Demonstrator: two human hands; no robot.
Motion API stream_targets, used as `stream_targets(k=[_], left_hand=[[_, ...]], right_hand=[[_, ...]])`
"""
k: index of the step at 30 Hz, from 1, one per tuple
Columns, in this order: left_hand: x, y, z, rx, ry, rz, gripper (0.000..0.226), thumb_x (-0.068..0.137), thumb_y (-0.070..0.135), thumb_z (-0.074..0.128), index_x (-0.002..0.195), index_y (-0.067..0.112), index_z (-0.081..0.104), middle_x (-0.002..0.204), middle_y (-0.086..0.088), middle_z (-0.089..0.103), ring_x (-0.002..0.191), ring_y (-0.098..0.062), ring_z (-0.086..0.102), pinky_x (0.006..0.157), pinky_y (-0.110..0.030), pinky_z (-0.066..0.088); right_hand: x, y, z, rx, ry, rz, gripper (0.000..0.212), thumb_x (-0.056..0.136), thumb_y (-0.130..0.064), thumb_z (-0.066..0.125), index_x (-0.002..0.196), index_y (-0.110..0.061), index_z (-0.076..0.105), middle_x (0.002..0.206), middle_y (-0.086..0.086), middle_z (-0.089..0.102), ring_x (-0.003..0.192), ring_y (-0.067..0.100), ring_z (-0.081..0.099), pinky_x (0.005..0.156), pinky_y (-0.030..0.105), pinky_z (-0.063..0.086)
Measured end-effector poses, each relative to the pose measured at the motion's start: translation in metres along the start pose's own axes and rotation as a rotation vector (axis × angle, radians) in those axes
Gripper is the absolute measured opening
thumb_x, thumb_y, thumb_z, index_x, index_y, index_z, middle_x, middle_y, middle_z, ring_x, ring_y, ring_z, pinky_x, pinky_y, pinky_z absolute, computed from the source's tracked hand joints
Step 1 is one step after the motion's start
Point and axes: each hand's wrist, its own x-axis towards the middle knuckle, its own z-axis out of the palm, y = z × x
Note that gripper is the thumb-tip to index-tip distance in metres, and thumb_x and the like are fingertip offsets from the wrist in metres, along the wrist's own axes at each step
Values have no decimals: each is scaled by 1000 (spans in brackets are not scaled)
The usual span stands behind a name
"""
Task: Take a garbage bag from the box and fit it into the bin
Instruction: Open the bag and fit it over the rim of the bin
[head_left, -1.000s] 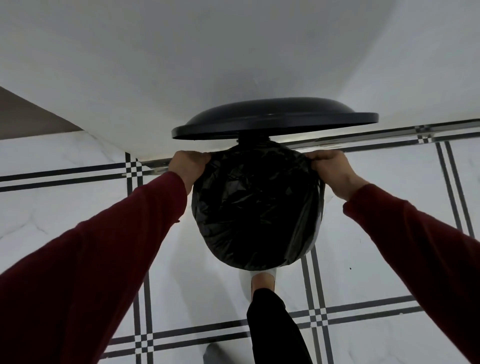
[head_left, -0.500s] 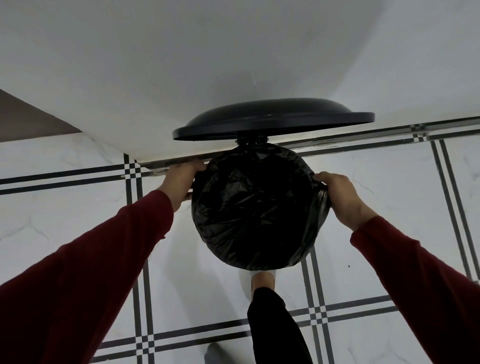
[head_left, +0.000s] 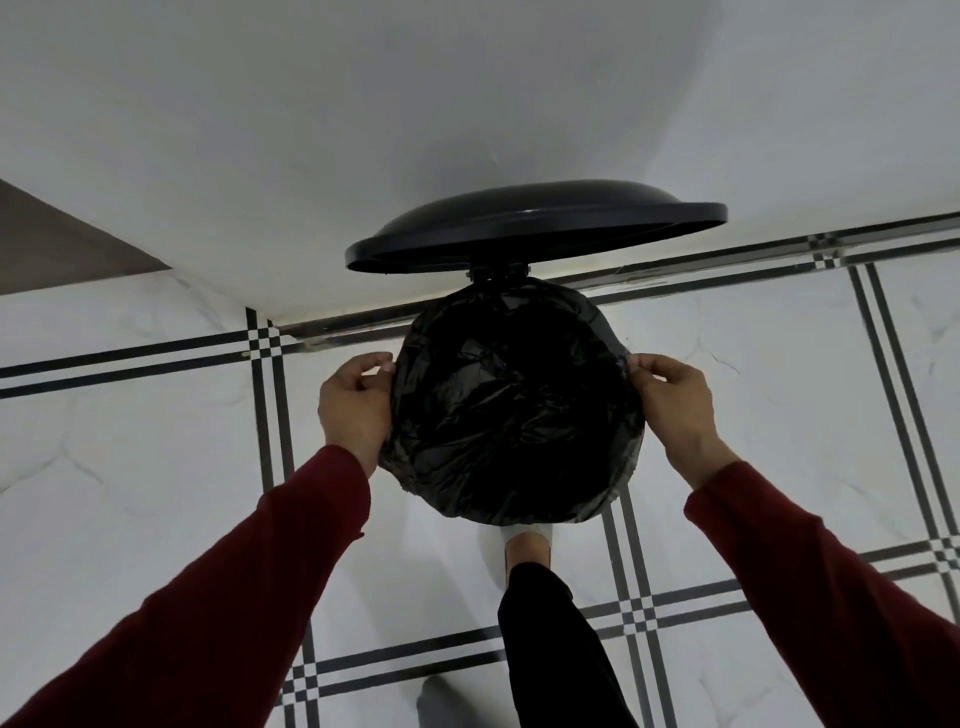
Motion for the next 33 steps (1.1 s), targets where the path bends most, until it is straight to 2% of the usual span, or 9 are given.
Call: stream_targets(k=[3, 6, 8, 11, 14, 19, 23, 28, 33], left_hand=[[-11, -3, -3, 129, 19, 112, 17, 90, 19, 61, 90, 33, 71, 88, 2, 76, 74, -29, 70, 76, -49, 60], [-17, 0, -6, 105, 0, 73, 23, 92, 22, 56, 90, 31, 77, 98, 3, 77, 82, -25, 71, 83, -47, 62], [-26, 0, -8, 25, -37, 17, 21, 89, 30, 58, 92, 33, 79, 110, -3, 76, 88, -24, 71, 89, -47, 61], [-49, -10, -10, 52, 21, 37, 23, 90, 35, 71, 113, 29, 71, 125, -5, 61, 101, -22, 67, 87, -37, 57], [-73, -24, -4, 69, 142, -58, 42, 88, 41, 77, 120, 23, 57, 125, -10, 55, 104, -23, 63, 76, -26, 50], [-99, -34, 13, -216, 81, -441, 37, 99, 51, 60, 119, 20, 60, 111, 0, 70, 105, -21, 67, 91, -41, 57], [-106, -37, 17, -445, 39, -488, 27, 108, 40, 51, 115, 20, 67, 120, -4, 73, 110, -24, 71, 88, -40, 59], [-100, -42, 8, -541, 47, -572, 19, 105, 29, 59, 114, 17, 71, 118, -6, 76, 108, -25, 73, 92, -41, 60], [-100, -44, 7, -554, 109, -519, 27, 102, 5, 62, 127, 13, 61, 108, -10, 76, 94, -22, 73, 87, -35, 61]], right_hand=[[-5, -7, -1, 38, -119, 27, 35, 84, -24, 56, 96, 5, 70, 76, 2, 64, 71, 16, 59, 71, 30, 46], [-21, -9, -6, 189, -191, 0, 30, 89, 1, 50, 94, -9, 78, 80, -2, 73, 72, 10, 67, 65, 19, 52], [-31, 0, -6, 66, -75, -129, 36, 91, 0, 54, 108, -23, 75, 102, -2, 70, 90, 13, 67, 76, 11, 49], [-54, 6, -2, -333, 270, -504, 35, 89, -2, 60, 118, -18, 72, 124, 7, 55, 111, 22, 53, 90, -1, 29], [-78, 1, 15, -337, 167, -672, 27, 88, -2, 60, 104, -17, 75, 112, -1, 61, 97, 19, 62, 87, 23, 51], [-93, 21, 26, -177, 346, -171, 25, 93, -23, 60, 116, -22, 65, 122, -3, 52, 105, 18, 52, 93, 28, 44], [-84, 42, 25, 356, 184, 230, 20, 93, -25, 57, 110, -24, 67, 110, 1, 67, 92, 19, 68, 80, 32, 55], [-65, 48, 15, 688, -19, 435, 22, 90, -9, 52, 100, -7, 71, 98, 8, 58, 77, 21, 54, 68, 34, 47], [-58, 46, 2, 835, -176, 526, 33, 94, -1, 49, 114, -9, 74, 97, 4, 73, 88, 24, 68, 95, 39, 53]])
